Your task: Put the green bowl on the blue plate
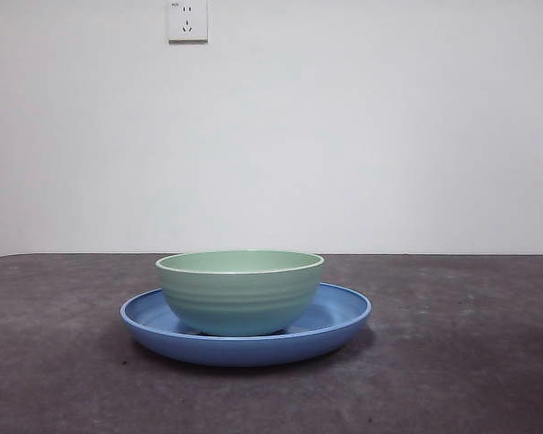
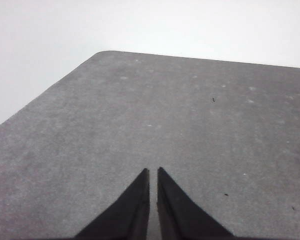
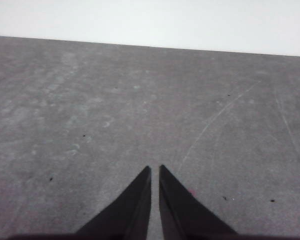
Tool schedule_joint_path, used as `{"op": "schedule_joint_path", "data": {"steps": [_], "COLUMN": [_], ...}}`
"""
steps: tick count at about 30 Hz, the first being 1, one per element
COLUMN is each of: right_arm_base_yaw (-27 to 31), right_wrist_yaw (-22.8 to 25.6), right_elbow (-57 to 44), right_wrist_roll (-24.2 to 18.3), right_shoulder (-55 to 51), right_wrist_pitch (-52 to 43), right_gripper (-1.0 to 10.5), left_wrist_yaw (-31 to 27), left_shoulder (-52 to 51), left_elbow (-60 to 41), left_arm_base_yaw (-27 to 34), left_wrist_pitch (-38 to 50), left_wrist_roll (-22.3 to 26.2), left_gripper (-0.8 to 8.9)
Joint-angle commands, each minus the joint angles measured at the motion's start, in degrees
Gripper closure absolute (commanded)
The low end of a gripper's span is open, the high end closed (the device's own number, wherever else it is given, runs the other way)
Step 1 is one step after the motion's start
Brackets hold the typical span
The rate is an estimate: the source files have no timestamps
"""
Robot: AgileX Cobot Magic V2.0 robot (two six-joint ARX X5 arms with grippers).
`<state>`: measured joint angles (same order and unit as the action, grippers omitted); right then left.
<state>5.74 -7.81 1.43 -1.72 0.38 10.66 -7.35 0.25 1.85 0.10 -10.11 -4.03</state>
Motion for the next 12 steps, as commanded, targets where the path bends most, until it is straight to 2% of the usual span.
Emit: {"op": "schedule_joint_path", "data": {"steps": [1,12], "right_arm_base_yaw": [-0.04,-0.02], "right_wrist_yaw": [0.17,0.33], "right_elbow": [-0.37,-0.35], "right_wrist_roll": [0.11,0.13], "right_shoulder": [-0.17,-0.17], "right_wrist_pitch": [0.2,-1.84], "right_gripper": [9.2,9.2], "left_wrist_yaw": [-0.28,-0.28], "left_shoulder": [-0.07,-0.07], "left_elbow": [-1.16,-1.16], "left_arm_base_yaw": [-0.11,-0.11], "left_wrist_pitch": [-0.35,-0.35], "left_wrist_roll": [-0.35,-0.35], "left_gripper": [7.87,7.87]}}
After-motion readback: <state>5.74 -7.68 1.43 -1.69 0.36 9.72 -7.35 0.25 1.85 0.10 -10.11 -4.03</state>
